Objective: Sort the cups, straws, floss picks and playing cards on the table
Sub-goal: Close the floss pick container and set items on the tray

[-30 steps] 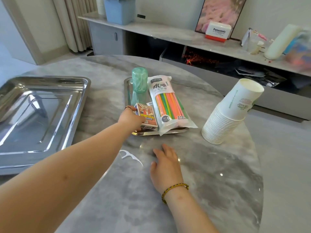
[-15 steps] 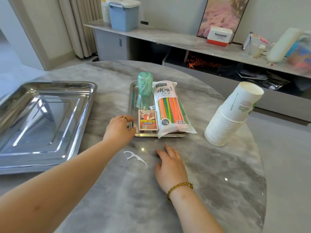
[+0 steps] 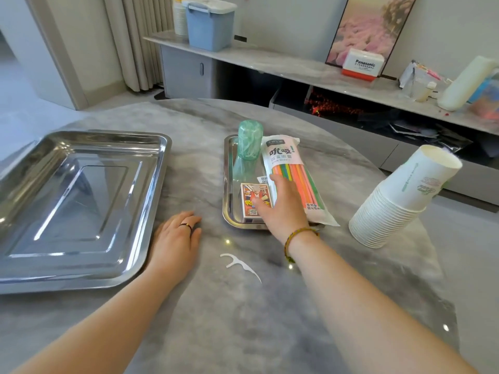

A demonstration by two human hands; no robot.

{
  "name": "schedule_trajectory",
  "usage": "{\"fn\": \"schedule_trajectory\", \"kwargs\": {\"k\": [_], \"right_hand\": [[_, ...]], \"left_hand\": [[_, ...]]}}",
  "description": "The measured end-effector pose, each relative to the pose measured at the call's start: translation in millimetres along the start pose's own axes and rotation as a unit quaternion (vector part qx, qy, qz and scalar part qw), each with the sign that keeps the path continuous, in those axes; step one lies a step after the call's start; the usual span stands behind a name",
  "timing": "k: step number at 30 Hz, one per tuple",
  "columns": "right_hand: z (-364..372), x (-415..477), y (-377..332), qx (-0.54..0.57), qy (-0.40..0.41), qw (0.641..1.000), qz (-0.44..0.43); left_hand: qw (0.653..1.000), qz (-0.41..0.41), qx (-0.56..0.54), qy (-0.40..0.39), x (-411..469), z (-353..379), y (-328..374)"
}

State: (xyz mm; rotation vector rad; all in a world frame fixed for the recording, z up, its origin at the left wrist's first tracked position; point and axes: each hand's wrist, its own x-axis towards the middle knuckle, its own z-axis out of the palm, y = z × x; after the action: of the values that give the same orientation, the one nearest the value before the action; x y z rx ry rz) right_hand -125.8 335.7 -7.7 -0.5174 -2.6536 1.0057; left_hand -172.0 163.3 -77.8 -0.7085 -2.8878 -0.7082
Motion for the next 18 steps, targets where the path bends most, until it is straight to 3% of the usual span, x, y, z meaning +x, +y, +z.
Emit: {"fn": "schedule_trajectory", "kwargs": {"k": [3,10,18], "right_hand": [[2.9,73.4,-17.8,-0.062,-0.023,0.998,-0.024],[24.4,184.5,-32.2,-0.209,-0.036,0.977,-0.025],[32.1,209.7,-11.3,-0.141,-0.050,0.989,0.017]], "left_hand": [[0.999,0.016,-0.014,0.044,3.1,5.1,-4.3],[0.998,0.053,0.013,0.035,5.8,14.5,-11.1],[0.994,0.091,-0.027,0.051,8.0,18.9,-17.7]]}}
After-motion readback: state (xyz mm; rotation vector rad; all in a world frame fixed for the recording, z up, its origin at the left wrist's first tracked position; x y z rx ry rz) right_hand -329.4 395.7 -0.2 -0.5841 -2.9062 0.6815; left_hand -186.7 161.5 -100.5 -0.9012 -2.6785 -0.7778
